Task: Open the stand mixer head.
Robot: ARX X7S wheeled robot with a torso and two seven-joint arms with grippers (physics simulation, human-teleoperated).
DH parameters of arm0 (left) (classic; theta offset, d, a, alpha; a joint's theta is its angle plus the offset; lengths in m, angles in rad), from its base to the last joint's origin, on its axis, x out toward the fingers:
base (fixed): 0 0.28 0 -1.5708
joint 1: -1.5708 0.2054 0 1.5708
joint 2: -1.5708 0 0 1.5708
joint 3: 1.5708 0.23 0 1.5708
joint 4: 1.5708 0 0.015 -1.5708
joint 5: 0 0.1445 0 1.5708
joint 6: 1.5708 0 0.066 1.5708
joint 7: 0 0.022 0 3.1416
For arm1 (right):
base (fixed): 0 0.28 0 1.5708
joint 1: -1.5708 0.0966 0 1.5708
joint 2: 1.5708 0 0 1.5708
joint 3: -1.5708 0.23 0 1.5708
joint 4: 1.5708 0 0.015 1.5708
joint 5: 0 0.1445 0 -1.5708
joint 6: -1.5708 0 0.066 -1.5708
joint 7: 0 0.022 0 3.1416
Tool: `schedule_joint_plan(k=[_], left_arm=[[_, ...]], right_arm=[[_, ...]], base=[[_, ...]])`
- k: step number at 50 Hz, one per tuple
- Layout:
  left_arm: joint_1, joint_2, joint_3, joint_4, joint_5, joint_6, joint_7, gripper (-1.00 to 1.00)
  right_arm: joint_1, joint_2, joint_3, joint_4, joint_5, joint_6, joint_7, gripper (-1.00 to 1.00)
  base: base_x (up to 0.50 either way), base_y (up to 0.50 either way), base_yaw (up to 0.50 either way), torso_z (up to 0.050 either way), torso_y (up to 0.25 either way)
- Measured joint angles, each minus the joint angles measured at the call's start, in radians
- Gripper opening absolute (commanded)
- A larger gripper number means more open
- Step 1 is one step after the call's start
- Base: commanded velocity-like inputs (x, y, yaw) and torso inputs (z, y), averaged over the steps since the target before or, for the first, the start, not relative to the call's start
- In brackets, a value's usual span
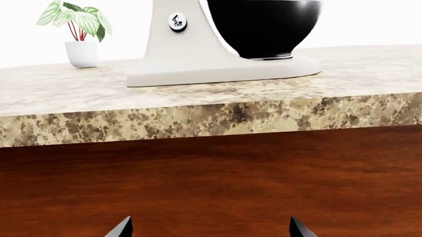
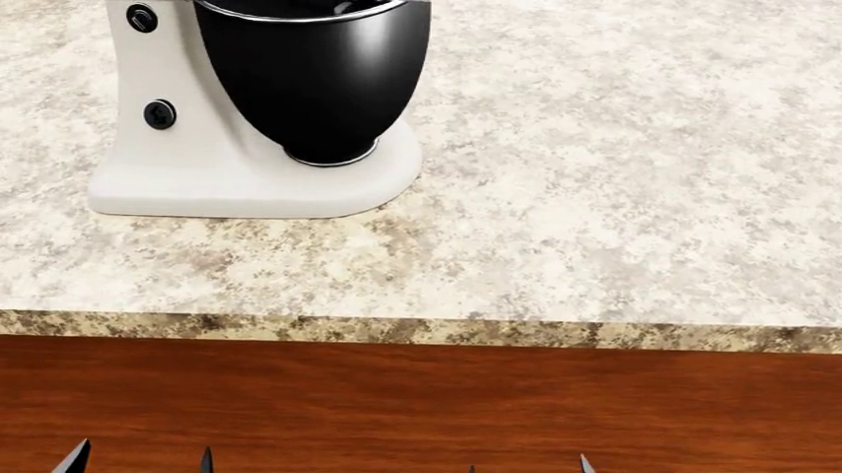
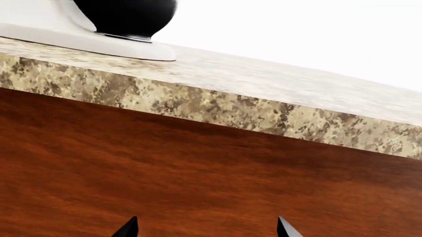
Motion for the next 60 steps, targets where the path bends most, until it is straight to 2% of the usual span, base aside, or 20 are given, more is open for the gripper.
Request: schedule_joint_plan(k=[15,21,50,60], left_arm=[[-0.001,-0.019,0.024,-0.002,-0.011,0.004,-0.022,1.0],[-0.003,-0.029,0.033,0.004,-0.017,-0.013,-0.028,1.0],[-0.007,-0.057,0.063,0.035,-0.08,-0.106,-0.032,1.0],[-0.005,-0.07,0.067,0.119,-0.083,-0.166,-0.056,1.0]], right_arm=[[-0.002,0.019,-0.026,0.0,-0.002,-0.001,0.024,1.0],[-0.003,0.018,-0.027,-0.008,0.028,0.005,0.023,1.0],[0.0,0.041,-0.054,-0.008,0.067,0.007,0.046,1.0],[0.009,0.043,-0.041,-0.075,0.103,0.079,0.063,1.0]], base=[[0.0,0.5,0.0,0.0,0.0],[0.0,0.06,0.0,0.0,0.0],[0.0,0.0,0.0,0.05,0.0],[0.0,0.0,0.0,0.04,0.0]])
